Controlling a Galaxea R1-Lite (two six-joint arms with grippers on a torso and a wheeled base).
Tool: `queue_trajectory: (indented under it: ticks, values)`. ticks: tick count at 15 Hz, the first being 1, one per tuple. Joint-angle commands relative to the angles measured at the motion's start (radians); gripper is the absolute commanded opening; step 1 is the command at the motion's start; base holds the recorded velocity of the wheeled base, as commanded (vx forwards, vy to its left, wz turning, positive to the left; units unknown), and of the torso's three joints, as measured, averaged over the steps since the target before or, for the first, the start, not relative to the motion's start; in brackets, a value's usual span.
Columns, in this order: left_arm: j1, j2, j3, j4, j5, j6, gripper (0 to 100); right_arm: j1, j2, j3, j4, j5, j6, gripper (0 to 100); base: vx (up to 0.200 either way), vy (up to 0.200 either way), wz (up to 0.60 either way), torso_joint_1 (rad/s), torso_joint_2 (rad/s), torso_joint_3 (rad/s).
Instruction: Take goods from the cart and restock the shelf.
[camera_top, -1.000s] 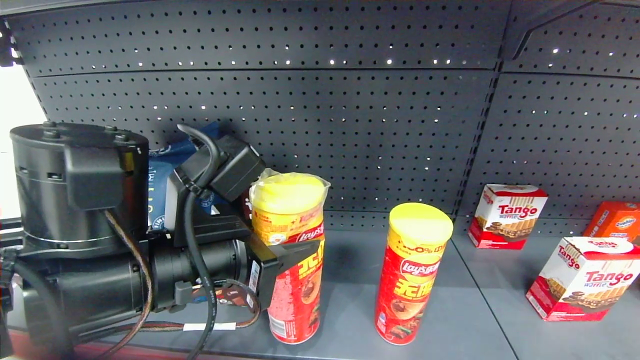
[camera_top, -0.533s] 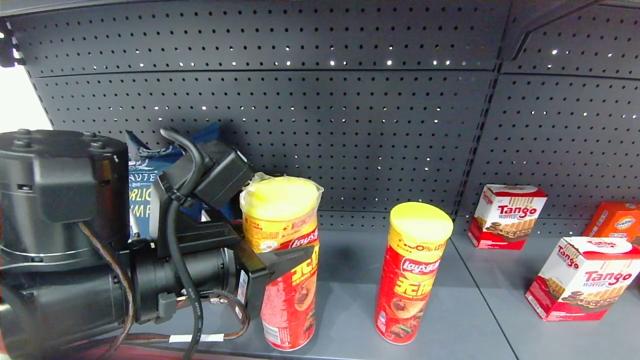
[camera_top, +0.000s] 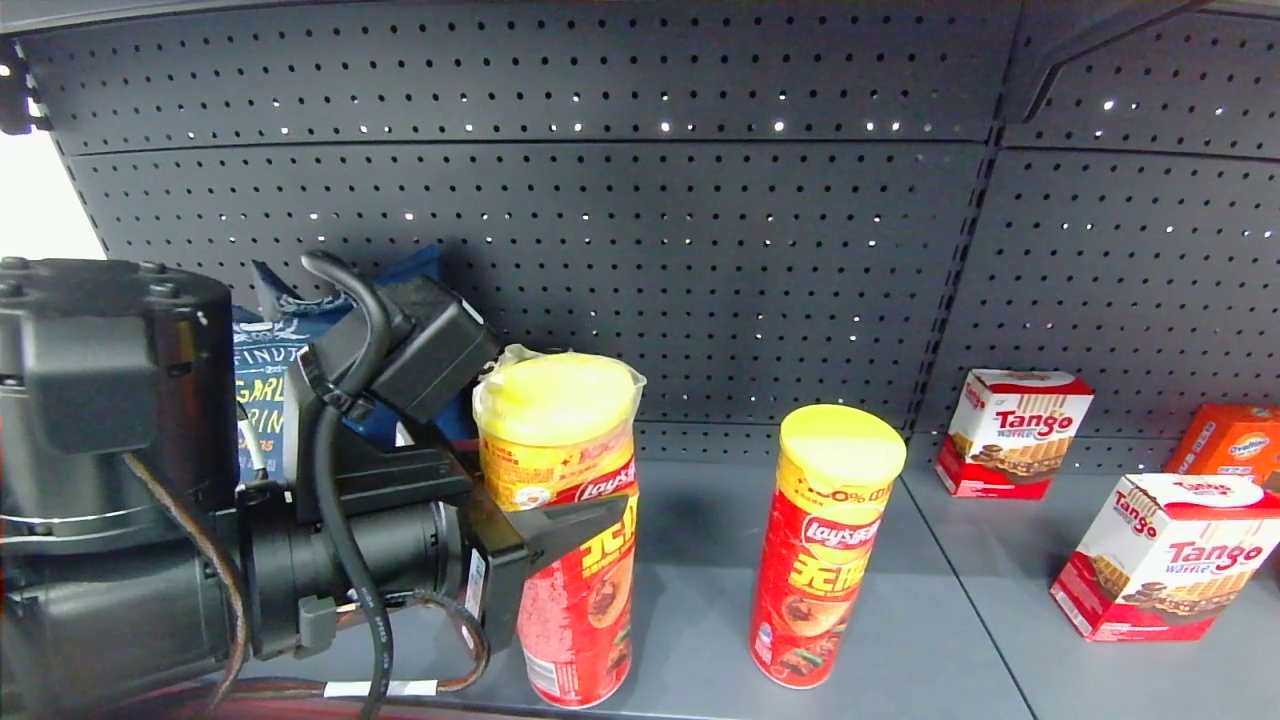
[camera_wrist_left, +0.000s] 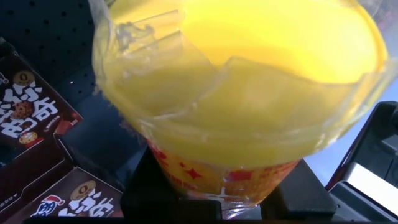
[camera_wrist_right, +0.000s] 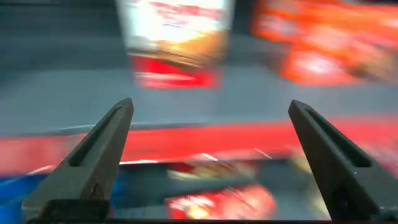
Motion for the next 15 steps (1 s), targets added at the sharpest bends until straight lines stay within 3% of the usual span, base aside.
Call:
queue_trajectory:
  ticks: [1, 7, 9, 12, 15]
  values:
    - [0.001, -0.005, -0.001, -0.002, 0.000, 0.000, 0, 0.003, -0.011, 0.062, -0.060, 0.111, -0.003, 100, 0.000, 0.000, 0.00, 0.000, 0.00, 0.000]
    - [-0.011, 0.020, -0.025, -0.001, -0.006, 0.002, 0, 0.001, -0.012, 0.062, -0.057, 0.063, 0.056, 100, 0.000, 0.000, 0.00, 0.000, 0.00, 0.000]
    - [-0.014, 0.054, -0.051, -0.002, -0.008, 0.041, 0, 0.001, -0.012, 0.062, -0.057, 0.063, 0.056, 100, 0.000, 0.000, 0.00, 0.000, 0.00, 0.000]
    - [-0.013, 0.090, -0.090, -0.030, -0.020, 0.040, 0, 0.001, -0.012, 0.062, -0.057, 0.063, 0.056, 100, 0.000, 0.000, 0.00, 0.000, 0.00, 0.000]
    - [0.068, 0.135, -0.160, -0.065, -0.146, 0.037, 0, 0.001, -0.012, 0.062, -0.057, 0.063, 0.056, 100, 0.000, 0.000, 0.00, 0.000, 0.00, 0.000]
